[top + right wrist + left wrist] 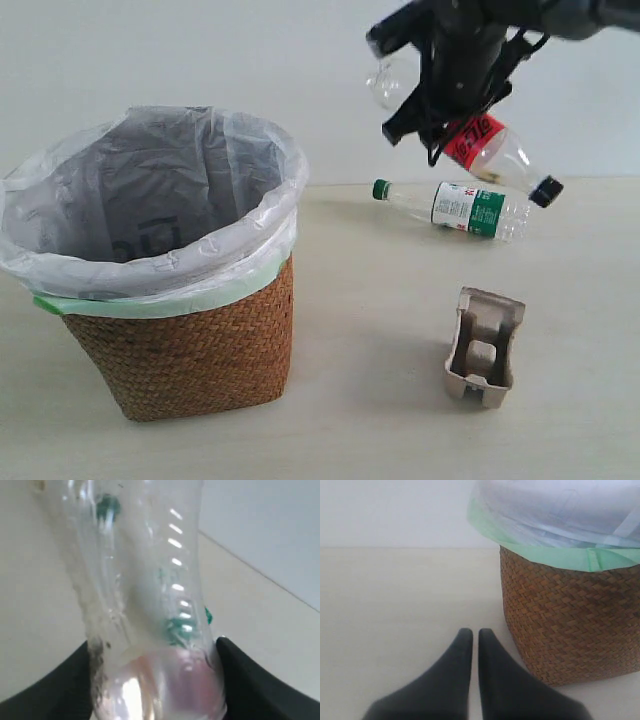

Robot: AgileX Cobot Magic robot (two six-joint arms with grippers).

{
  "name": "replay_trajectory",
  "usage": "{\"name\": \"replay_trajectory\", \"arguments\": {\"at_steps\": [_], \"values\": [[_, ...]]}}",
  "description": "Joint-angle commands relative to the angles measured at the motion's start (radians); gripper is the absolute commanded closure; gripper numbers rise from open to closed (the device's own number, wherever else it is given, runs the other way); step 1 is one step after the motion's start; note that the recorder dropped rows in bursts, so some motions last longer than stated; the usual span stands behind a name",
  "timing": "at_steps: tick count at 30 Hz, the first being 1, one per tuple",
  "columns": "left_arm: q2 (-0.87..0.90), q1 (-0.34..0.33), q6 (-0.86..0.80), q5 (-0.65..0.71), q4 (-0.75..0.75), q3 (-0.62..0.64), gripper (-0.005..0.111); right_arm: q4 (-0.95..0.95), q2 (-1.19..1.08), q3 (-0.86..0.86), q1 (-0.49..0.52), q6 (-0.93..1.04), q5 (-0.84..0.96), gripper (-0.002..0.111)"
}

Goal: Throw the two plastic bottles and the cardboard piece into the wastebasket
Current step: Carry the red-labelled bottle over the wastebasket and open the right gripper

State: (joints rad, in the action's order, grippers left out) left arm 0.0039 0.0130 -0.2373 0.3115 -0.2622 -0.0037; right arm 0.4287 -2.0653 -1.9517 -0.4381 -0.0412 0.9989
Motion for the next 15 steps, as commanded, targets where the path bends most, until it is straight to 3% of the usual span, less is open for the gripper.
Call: {"name": "replay_trajectory", "arguments": {"at_steps": [1, 9, 15], "values": [[-0.004, 0.009, -0.003, -0.005, -0.003, 0.004, 0.103, -0.042, 0.142, -0.003, 0.010, -0.114, 0.090, 0.108], [-0.004, 0.009, -0.003, -0.005, -0.003, 0.004, 0.103, -0.041, 0.316, -0.003, 0.010, -0.269, 0.222, 0.108], [-0.004, 0.009, -0.003, -0.005, -0.003, 0.004, 0.103, -0.407, 0.352, -0.005, 0.010, -0.176, 0.222, 0.108]]}}
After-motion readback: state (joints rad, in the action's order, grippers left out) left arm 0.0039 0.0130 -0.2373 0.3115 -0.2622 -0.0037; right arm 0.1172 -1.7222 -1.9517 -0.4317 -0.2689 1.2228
